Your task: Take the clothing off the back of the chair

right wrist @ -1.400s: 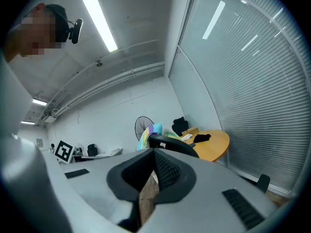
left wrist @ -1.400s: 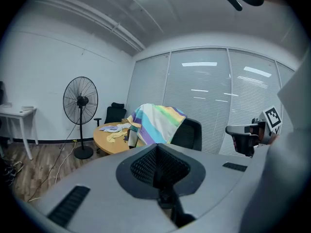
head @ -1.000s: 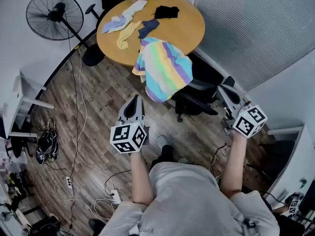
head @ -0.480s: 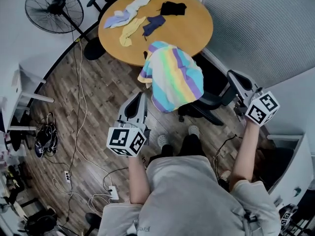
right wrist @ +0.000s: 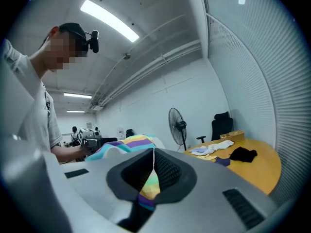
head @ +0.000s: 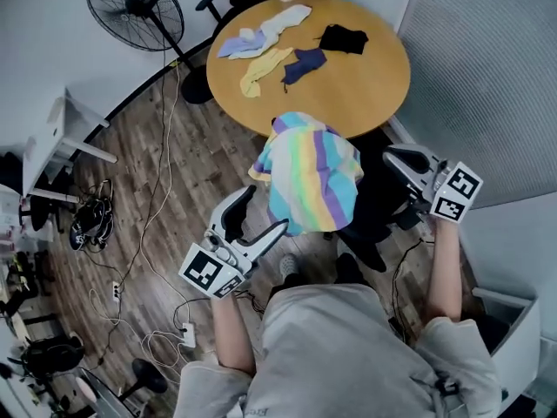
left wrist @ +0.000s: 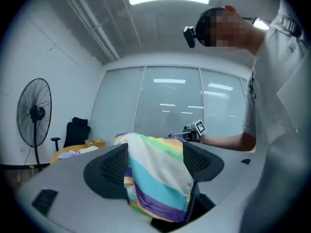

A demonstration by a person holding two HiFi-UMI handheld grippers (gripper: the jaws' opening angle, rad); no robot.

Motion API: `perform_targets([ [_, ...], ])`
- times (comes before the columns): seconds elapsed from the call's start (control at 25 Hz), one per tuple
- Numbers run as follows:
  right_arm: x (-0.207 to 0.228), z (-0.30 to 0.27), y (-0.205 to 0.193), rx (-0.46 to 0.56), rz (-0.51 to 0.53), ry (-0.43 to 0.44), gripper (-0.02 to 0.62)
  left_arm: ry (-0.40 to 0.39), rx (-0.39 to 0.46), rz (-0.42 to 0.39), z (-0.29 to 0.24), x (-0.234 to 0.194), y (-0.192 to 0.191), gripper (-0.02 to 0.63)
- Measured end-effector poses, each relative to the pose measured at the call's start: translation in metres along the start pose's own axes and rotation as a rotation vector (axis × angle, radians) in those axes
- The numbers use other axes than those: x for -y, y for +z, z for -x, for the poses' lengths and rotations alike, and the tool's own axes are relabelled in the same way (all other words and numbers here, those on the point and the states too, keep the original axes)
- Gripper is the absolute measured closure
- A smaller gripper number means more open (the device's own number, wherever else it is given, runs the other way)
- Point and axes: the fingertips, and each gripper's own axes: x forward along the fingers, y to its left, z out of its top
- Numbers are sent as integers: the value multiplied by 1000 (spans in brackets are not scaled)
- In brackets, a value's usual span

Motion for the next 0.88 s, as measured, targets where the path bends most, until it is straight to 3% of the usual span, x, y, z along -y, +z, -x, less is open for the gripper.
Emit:
perform_targets([
  [0.08, 3, -10, -7, -1, 6, 81, 569, -22, -46, -42, -9, 10, -10, 230],
  [0.2, -1, -25, -13, 5, 33, 217, 552, -96, -38, -16, -20, 24, -15, 218],
  [0.36, -18, -42, -26, -65, 56, 415, 356, -54, -89, -42, -33, 17, -24, 213],
  [0.4, -20, -48, -33, -105, 64, 437, 288, -38, -101, -39, -36, 10, -28, 213],
  [0.48, -19, -60, -52, -188, 81, 464, 225, -11, -97, -26, -42, -11, -35, 213],
  [0.64, -11, -89, -72, -259, 85, 504, 199, -23, -89, -38, -48, -38, -33, 213],
  [0.76, -11, -106, -75, -263, 44, 563, 199, -101, -95, -25, -59, -50, -36, 196],
  [0.88, -20, -114, -81, -263, -10, 643, 199, -221, -81, 46, -72, -54, -43, 172],
])
